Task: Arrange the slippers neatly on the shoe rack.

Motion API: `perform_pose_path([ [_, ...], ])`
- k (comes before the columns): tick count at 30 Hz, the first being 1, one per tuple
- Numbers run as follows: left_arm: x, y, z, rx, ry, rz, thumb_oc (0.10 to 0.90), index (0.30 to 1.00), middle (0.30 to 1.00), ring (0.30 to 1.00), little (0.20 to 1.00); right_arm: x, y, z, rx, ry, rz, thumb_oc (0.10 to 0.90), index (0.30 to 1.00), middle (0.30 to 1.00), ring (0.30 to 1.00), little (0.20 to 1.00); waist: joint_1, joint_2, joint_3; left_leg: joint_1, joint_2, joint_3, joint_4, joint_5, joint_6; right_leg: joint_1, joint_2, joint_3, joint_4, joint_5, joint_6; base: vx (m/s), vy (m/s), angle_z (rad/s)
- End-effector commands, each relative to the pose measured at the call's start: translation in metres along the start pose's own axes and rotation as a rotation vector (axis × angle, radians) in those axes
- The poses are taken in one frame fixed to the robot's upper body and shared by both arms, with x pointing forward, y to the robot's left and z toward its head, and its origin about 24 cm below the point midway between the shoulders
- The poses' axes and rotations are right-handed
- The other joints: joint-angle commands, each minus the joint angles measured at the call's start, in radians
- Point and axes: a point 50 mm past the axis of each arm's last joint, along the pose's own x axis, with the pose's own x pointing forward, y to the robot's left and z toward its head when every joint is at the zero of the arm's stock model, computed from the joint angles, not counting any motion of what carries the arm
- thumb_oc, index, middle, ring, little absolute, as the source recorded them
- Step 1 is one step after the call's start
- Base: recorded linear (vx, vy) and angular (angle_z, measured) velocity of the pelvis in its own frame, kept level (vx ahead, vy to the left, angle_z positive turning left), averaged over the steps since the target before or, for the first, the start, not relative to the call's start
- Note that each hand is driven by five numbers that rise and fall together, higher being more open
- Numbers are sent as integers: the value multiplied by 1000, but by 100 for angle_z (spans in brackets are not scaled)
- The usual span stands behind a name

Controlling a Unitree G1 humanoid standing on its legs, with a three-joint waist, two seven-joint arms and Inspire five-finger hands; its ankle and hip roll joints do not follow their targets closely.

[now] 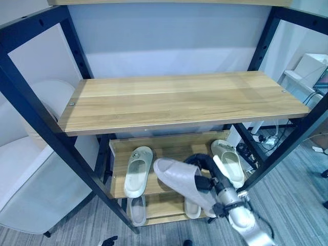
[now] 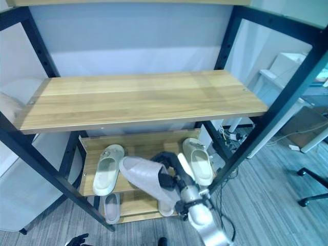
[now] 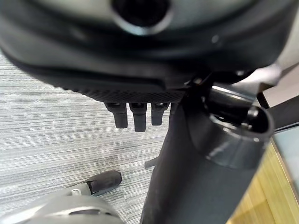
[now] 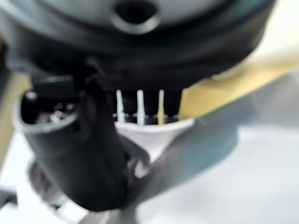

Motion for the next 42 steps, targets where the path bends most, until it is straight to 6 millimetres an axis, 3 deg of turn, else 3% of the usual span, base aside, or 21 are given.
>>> perform_pose_path([
  [1, 3, -25, 39, 20, -126, -47, 800, 900, 900, 900, 900, 23, -13, 85, 6, -432, 11, 400, 300, 300, 300, 300, -2, 8, 71, 15, -11, -42, 9, -94, 8, 30, 8, 37, 97, -178, 46, -24, -108, -6],
  [3, 2, -22, 39, -71, -130, -29, 800, 900, 900, 900, 900, 18, -9, 84, -123, -435, 45, 400, 300, 300, 300, 300, 8, 6, 69, 12, 2, -52, 9, -83, 1, 48, 19, 31, 87, -196, 35, -4, -141, -2],
  [7, 1, -25, 51, -143, -185, -37, 800, 900, 900, 900, 900, 14, -8, 77, -198, -405, 62, 400, 300, 300, 300, 300, 28, -15, 101, -46, 13, -108, 88, -68, -16, 69, 11, 11, 66, -191, 32, -95, -21, 15],
  [8, 0, -26, 61, -176, -224, -33, 800, 900, 900, 900, 900, 12, -9, 76, -231, -410, 70, 400, 300, 300, 300, 300, 30, -25, 113, -77, 37, -126, 120, -70, -31, 66, -2, 0, 65, -189, 33, -134, 87, 24],
  [10, 0, -26, 61, -177, -223, -33, 800, 900, 900, 900, 900, 12, -9, 76, -231, -410, 70, 400, 300, 300, 300, 300, 28, -24, 112, -81, 37, -129, 125, -72, -31, 65, -2, -2, 65, -190, 33, -82, 131, 36],
  [11, 0, -24, 66, -244, -247, -36, 800, 900, 900, 900, 900, 12, -10, 70, -337, -388, 93, 400, 300, 300, 300, 300, 34, -30, 111, -83, 104, -143, 135, -73, -42, 51, -22, -19, 85, -198, 38, -73, 183, 43],
  [13, 0, -24, 66, -245, -246, -36, 800, 900, 900, 900, 900, 12, -10, 70, -338, -388, 93, 400, 300, 300, 300, 300, 33, -29, 111, -83, 105, -143, 135, -74, -42, 51, -21, -20, 87, -200, 37, -38, 131, 18],
  [16, -2, -28, 47, -162, -199, -41, 800, 900, 900, 900, 900, 10, -7, 60, -326, -345, 93, 400, 300, 300, 300, 300, 23, -26, 100, -61, 147, -149, 129, -75, -55, 49, -44, -45, 114, -212, 45, -8, 303, 0],
  [19, -2, -29, 44, -111, -190, -49, 800, 900, 900, 900, 900, 9, -6, 58, -327, -340, 85, 400, 300, 300, 300, 300, 20, -29, 94, -48, 135, -139, 116, -88, -56, 47, -64, -47, 123, -200, 57, 12, 261, 24],
  [21, -1, -29, 42, -49, -184, -55, 800, 900, 900, 900, 900, 12, -3, 60, -328, -344, 82, 400, 300, 300, 300, 300, 17, -42, 95, -54, 82, -134, 151, -134, -38, 35, -121, -27, 114, -152, 89, -28, 352, 6],
  [23, -1, -28, 44, -33, -188, -52, 800, 900, 900, 900, 900, 13, -1, 61, -324, -347, 82, 400, 300, 300, 300, 300, 16, -48, 98, -60, 65, -127, 162, -149, -30, 28, -137, -16, 107, -135, 99, -73, 217, -4],
  [24, 1, -25, 47, -4, -187, -38, 800, 900, 900, 900, 900, 20, 5, 65, -329, -361, 75, 400, 300, 300, 300, 300, 19, -62, 111, -84, 34, -108, 194, -173, -15, -7, -168, 14, 94, -92, 119, -109, 236, -17],
  [26, 2, -21, 49, 6, -187, -22, 800, 900, 900, 900, 900, 23, 8, 65, -321, -360, 73, 400, 300, 300, 300, 300, 19, -68, 122, -100, 27, -95, 209, -178, -10, -33, -179, 30, 99, -68, 126, -182, 203, -31],
  [31, 4, -4, 38, 11, -147, 12, 800, 900, 900, 900, 900, 23, 10, 70, -323, -384, 59, 400, 300, 300, 300, 300, 21, -58, 130, -112, 16, -39, 209, -184, 29, -58, -128, 38, 188, -119, 99, -144, 199, -51],
  [32, 3, -4, 29, 17, -125, 6, 800, 900, 900, 900, 900, 19, 6, 69, -329, -385, 43, 400, 300, 300, 300, 300, 26, -53, 120, -107, 3, -28, 198, -180, 45, -40, -80, 33, 223, -164, 89, -57, 111, -44],
  [33, 3, -4, 29, 17, -124, 6, 800, 900, 900, 900, 900, 19, 6, 69, -329, -385, 43, 400, 300, 300, 300, 300, 26, -53, 120, -107, 3, -28, 198, -180, 45, -41, -80, 33, 223, -165, 89, -96, 184, -44],
  [34, 2, -4, 25, -3, -113, 8, 800, 900, 900, 900, 900, 18, 5, 65, -325, -365, 32, 400, 300, 300, 300, 300, 33, -54, 111, -103, -9, -15, 195, -180, 55, -29, -44, 25, 240, -192, 82, -35, 73, -15],
  [37, 2, -8, 26, -37, -117, 0, 800, 900, 900, 900, 900, 19, 6, 62, -329, -355, 7, 400, 300, 300, 300, 300, 50, -63, 98, -95, -21, 10, 203, -188, 61, 7, -46, -20, 212, -201, 80, -9, 30, -15],
  [42, 0, -17, 28, -49, -122, -27, 800, 900, 900, 900, 900, 17, 2, 60, -345, -338, -4, 400, 300, 300, 300, 300, 47, -63, 86, -47, -20, 23, 194, -197, 60, 25, -44, -16, 209, -200, 76, 71, 7, -15],
])
